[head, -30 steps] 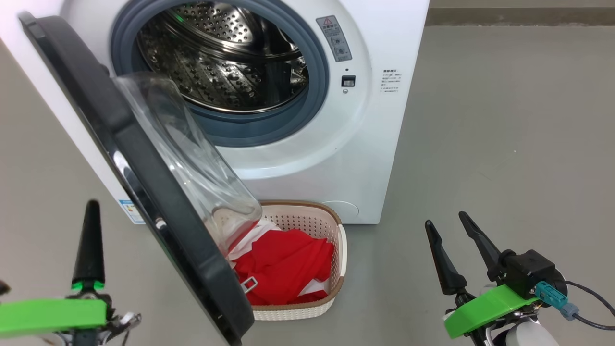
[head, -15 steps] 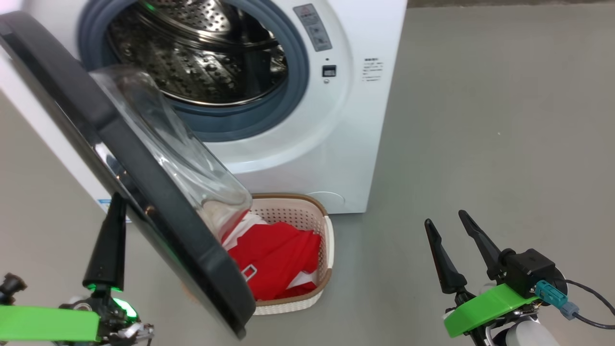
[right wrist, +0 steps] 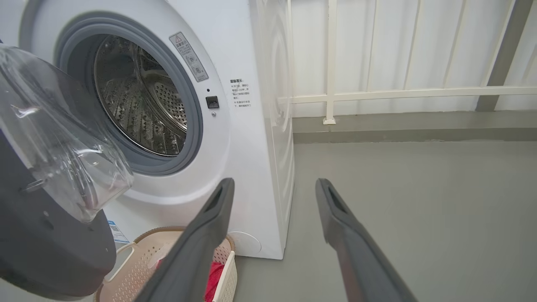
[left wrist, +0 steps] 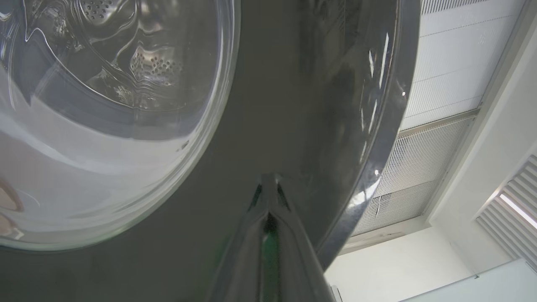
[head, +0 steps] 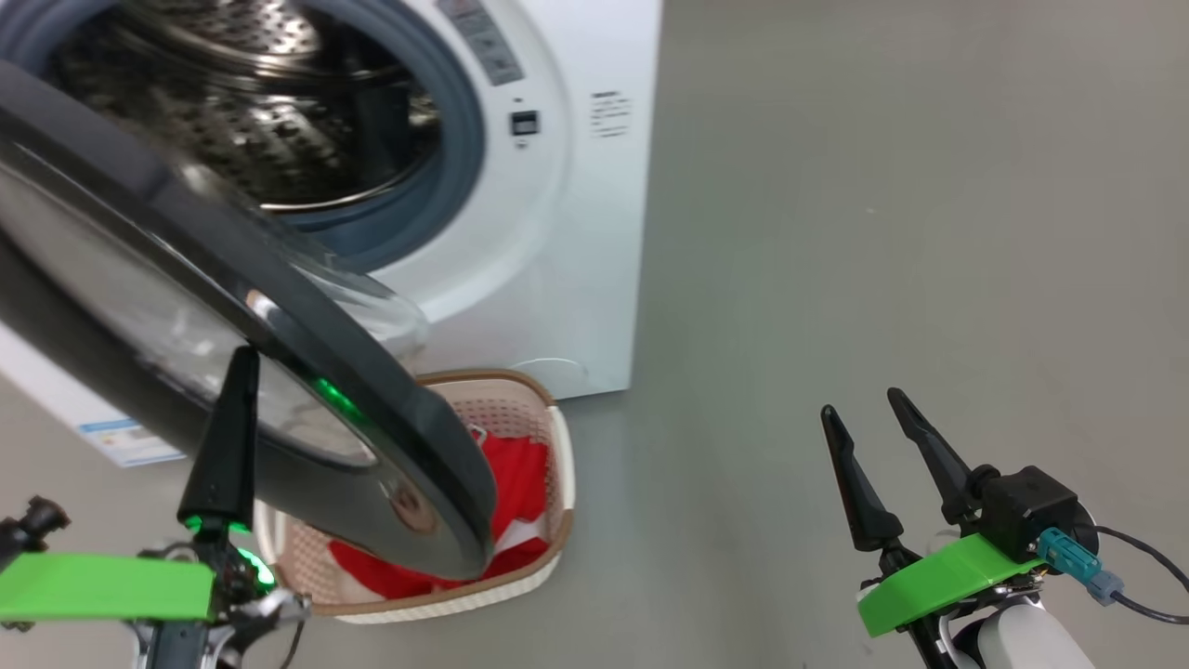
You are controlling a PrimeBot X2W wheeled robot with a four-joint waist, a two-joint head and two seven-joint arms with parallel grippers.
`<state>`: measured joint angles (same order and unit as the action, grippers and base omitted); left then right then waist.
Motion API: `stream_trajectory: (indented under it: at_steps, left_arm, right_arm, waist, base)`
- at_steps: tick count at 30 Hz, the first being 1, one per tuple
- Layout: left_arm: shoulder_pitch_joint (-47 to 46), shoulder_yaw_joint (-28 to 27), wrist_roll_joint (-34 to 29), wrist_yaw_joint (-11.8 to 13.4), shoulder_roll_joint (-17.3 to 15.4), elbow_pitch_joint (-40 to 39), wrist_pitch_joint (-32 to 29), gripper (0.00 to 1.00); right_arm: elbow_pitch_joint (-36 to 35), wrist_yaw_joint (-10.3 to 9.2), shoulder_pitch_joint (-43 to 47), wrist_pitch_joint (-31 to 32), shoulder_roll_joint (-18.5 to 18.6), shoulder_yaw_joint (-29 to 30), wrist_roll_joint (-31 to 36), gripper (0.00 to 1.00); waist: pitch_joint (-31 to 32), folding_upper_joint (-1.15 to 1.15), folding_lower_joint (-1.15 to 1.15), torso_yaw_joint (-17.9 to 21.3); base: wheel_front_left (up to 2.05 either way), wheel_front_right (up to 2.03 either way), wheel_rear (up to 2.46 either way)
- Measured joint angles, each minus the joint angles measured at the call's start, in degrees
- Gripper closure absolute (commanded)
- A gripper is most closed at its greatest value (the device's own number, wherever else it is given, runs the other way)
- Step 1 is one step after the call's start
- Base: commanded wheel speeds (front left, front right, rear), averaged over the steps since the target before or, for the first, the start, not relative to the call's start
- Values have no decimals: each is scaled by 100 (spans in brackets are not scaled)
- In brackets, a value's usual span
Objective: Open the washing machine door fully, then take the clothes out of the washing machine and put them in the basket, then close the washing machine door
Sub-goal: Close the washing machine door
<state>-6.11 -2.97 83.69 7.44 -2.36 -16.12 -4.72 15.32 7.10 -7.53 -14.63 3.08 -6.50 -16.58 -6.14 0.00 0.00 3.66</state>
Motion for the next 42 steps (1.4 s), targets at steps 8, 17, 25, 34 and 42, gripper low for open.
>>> stream_trajectory:
  at_steps: [8, 17, 25, 34, 42]
  left_arm:
    - [-472, -97, -209, 16, -9, 508, 304, 100]
    - [-1256, -107, -460, 120, -11, 955, 567, 100]
    - [-2229, -433, 5, 103, 14, 1895, 746, 100]
    - [-2954, -497, -36, -226, -98, 2706, 843, 100]
    - [-2965, -457, -24, -497, -122, 2850, 764, 51]
  right_arm:
    - [-4, 0, -6, 0, -2, -10, -1, 0]
    - [-59, 0, -138, 0, -4, -57, 10, 0]
    - [-73, 0, -272, 0, -10, -177, 53, 0]
    - [-86, 0, -332, 0, -10, -186, 51, 0]
    - [-84, 0, -328, 0, -10, -143, 51, 0]
  waist:
    - [-113, 0, 0, 491]
    - [-293, 0, 0, 920]
    - [-475, 0, 0, 1150]
    - [-608, 0, 0, 1268]
    - [-536, 0, 0, 1206]
  base:
    - [0, 0, 0]
    - [0, 0, 0]
    - [0, 0, 0]
    - [0, 0, 0]
    - [0, 0, 0]
